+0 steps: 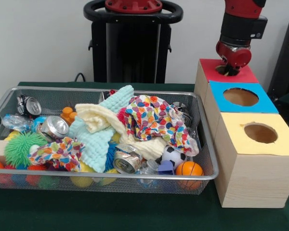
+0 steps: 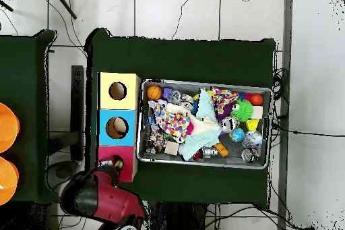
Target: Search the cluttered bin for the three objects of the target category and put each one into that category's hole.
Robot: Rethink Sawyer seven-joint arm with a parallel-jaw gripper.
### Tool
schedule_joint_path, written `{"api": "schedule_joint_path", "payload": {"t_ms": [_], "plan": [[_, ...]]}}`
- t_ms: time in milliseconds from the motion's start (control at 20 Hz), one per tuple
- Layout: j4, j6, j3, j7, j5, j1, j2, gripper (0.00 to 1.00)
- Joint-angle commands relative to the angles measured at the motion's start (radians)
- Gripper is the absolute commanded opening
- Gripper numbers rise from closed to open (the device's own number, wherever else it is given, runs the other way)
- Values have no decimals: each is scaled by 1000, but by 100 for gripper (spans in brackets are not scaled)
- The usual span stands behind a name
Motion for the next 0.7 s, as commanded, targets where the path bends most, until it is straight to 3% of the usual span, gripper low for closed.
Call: {"api": "schedule_joint_path", "payload": {"t_ms": [50, 700], "plan": [[42, 181, -45, 143, 18, 22, -68, 0], [49, 204, -58, 131, 1, 19, -87, 0]]}}
